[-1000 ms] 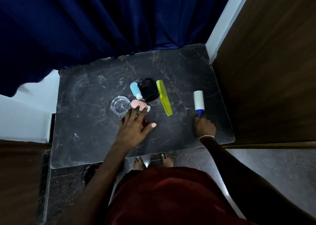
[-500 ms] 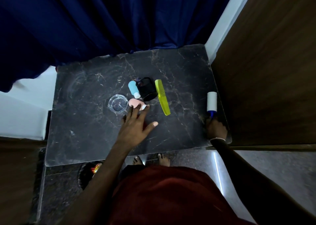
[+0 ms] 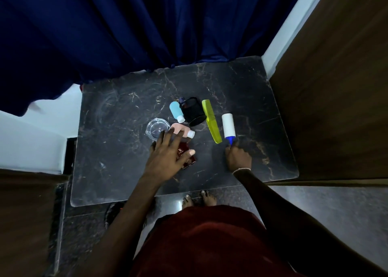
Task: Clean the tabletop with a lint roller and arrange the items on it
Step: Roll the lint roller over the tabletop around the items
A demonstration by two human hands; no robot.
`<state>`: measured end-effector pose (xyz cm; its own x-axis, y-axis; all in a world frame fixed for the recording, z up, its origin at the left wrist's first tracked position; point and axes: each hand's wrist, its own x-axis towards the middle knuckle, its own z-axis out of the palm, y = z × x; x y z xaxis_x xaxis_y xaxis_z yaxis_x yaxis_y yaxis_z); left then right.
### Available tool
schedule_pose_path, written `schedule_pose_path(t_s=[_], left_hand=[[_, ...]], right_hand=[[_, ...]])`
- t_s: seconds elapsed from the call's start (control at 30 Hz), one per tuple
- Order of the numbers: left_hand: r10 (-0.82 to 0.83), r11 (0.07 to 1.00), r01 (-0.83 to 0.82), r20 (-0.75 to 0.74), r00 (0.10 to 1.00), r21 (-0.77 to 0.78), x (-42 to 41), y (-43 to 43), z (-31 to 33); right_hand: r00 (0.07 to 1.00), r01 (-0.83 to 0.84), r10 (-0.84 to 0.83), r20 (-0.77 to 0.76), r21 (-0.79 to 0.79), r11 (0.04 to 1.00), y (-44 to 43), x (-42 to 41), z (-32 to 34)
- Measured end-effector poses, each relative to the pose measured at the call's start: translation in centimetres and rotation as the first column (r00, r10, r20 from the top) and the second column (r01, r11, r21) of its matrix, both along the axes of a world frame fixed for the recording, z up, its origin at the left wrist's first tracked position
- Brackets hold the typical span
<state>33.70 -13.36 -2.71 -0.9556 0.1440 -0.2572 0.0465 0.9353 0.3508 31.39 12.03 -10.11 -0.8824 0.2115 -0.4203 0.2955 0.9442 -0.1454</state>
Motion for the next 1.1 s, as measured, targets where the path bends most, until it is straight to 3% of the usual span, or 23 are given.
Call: schedule_pose_path(t_s=[0.2,0.4,0.7,0.87,1.1], left_hand=[[-0.030,1.000,0.030,0.031,0.999,-0.009,0.1,-1.1,0.2],[-0.080,0.997,0.080,0.045,0.996,0.003,0.4,-1.2,-0.1],[-0.084,0.996,0.084,0.046,0.995,-0.002,-0.7,-0.4,-0.9],[-0.071,0.997,0.071,0.019,0.997,0.016,-2.6,1.1,-0.6],[-0.096,0.995,0.097,-0.037,0.995,0.017,-6.1,3.9,-0.7]], right_hand=[[1.000,0.029,-0.029,-0.006,0.037,0.999,-0.1,0.2,-0.3],[0.967,0.246,-0.245,-0.065,0.006,0.969,4.7,0.0,-0.4],[0.906,0.423,-0.423,-0.015,0.004,0.906,11.0,0.6,-0.7],[0.925,0.381,-0.380,0.023,-0.026,0.924,9.6,-0.2,-0.4],[0.998,0.051,-0.051,0.042,0.003,0.999,4.4,-1.7,-0.1]])
